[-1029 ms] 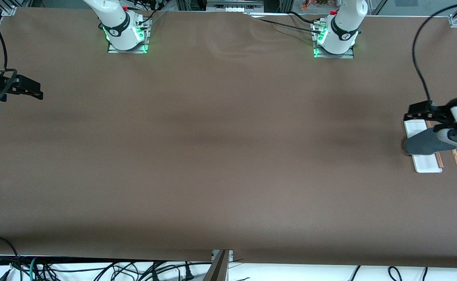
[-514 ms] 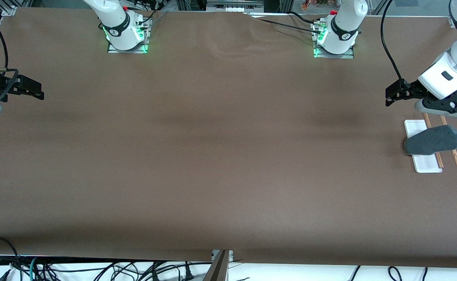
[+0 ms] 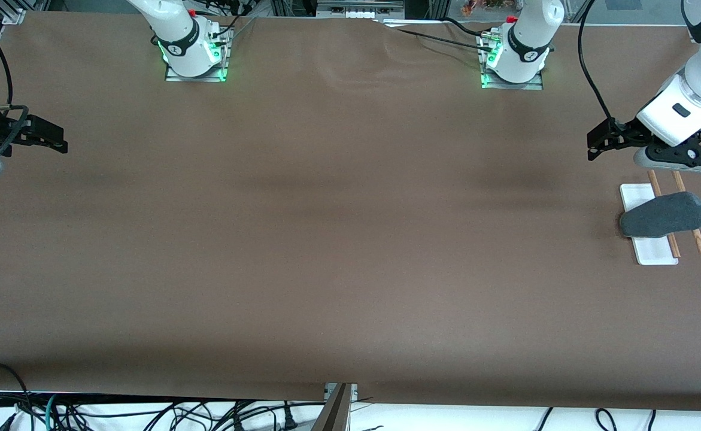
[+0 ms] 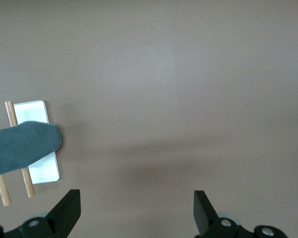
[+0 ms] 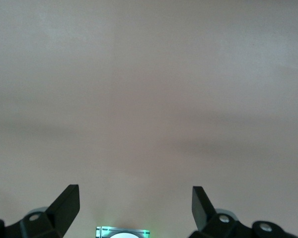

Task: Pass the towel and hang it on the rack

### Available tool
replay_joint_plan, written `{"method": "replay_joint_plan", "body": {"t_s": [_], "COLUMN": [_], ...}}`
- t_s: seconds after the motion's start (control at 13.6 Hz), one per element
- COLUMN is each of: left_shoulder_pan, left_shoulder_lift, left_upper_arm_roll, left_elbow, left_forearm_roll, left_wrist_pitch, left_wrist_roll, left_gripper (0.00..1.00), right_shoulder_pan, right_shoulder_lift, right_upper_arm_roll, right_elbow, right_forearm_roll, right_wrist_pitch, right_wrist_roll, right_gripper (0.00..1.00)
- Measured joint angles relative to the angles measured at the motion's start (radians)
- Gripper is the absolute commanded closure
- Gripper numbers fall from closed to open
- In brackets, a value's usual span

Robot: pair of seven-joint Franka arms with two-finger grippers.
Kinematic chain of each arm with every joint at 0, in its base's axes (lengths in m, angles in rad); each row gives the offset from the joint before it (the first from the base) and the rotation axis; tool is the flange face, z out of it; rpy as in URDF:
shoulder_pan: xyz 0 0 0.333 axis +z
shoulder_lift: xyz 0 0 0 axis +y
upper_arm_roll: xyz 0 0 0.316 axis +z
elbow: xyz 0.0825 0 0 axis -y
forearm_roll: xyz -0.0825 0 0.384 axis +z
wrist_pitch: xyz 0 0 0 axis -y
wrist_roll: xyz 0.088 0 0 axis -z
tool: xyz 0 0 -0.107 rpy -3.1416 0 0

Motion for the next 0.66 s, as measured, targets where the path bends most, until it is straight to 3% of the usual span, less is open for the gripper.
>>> {"method": "replay_joint_plan", "body": {"t_s": [0.66], "left_shoulder_pan": [0.0], "left_shoulder_lift": [0.029], "left_upper_arm_roll": [0.008], "left_elbow": [0.034], "left_forearm_roll": [-0.051], "left_wrist_pitch": [-0.022], "left_wrist_roll": [-0.013], "left_gripper": [0.0], "right_shoulder_pan": [0.019], "right_shoulder_lift": [0.0], "right_upper_arm_roll": [0.002], "right_elbow": [0.0], "right_forearm_roll": [0.0], "right_wrist_pitch": [0.01], "right_wrist_roll": [-0.001], "right_gripper": [0.0]}}
